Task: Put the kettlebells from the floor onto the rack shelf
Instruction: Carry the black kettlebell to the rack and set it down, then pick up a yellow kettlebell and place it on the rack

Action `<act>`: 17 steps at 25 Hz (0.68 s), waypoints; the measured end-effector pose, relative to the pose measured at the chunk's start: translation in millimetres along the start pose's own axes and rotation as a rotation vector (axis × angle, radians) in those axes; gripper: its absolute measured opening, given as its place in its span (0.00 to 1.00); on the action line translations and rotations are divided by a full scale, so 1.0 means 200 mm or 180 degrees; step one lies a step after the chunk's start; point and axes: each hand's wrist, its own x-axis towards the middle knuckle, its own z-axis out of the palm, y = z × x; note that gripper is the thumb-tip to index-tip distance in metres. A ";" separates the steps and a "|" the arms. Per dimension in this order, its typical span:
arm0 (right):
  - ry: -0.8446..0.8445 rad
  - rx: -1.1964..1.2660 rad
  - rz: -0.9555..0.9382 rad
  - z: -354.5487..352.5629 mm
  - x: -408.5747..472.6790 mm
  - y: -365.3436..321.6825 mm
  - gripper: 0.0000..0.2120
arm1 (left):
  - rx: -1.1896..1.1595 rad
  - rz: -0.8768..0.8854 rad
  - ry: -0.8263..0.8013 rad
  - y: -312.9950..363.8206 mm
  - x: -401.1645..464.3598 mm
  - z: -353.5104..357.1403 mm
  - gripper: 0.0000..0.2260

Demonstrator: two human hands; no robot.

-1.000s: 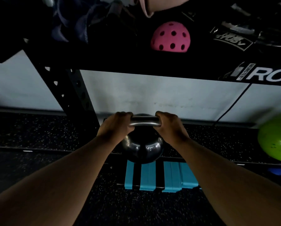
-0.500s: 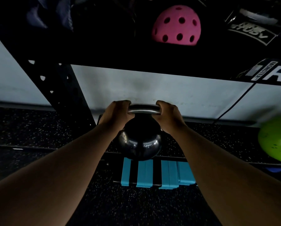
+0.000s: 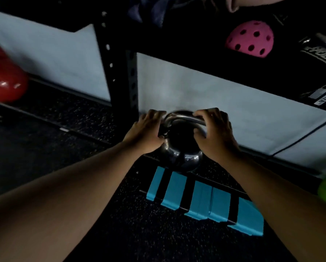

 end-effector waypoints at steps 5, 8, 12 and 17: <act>-0.0718 0.0271 -0.0658 0.13 -0.12 -0.38 0.10 | -0.0054 -0.0581 -0.0242 -0.28 -0.53 -0.15 0.18; -0.1296 0.0474 -0.0915 0.32 -0.26 -0.71 0.06 | -0.0112 -0.1011 -0.0668 -0.56 -0.98 -0.20 0.14; -0.2047 0.0679 -0.0918 0.67 -0.66 -1.16 0.06 | -0.0410 -0.1909 -0.0971 -0.95 -1.69 -0.14 0.15; -0.3052 0.0492 -0.1252 1.10 -1.37 -1.73 0.05 | -0.0812 -0.2881 -0.0912 -1.31 -2.78 0.08 0.20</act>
